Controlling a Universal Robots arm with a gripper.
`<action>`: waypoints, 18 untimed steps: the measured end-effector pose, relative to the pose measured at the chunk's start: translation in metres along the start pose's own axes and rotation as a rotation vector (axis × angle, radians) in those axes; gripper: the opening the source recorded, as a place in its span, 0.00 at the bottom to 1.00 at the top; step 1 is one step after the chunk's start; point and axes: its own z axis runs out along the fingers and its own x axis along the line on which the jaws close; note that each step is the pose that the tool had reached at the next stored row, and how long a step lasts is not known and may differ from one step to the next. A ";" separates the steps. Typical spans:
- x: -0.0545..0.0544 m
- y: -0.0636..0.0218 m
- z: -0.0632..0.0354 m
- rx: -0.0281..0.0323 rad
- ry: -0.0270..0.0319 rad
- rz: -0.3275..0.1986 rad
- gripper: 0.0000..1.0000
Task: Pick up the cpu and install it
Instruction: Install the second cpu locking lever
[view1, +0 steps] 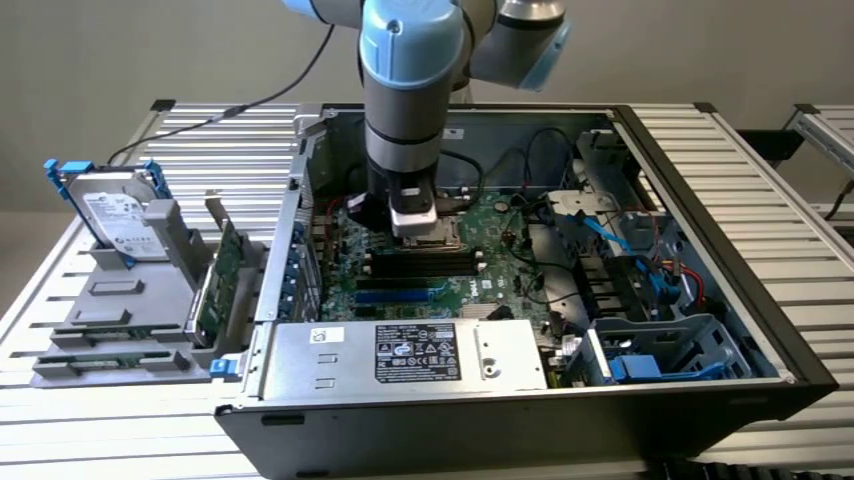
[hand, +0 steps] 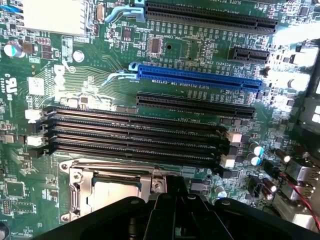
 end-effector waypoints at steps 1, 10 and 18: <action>0.000 -0.0004 -0.0018 -0.0012 -0.0001 0.000 0.11; 0.000 -0.0064 -0.0257 -0.0031 0.0000 0.000 0.11; 0.000 -0.0108 -0.0445 -0.0058 0.0170 -0.009 0.11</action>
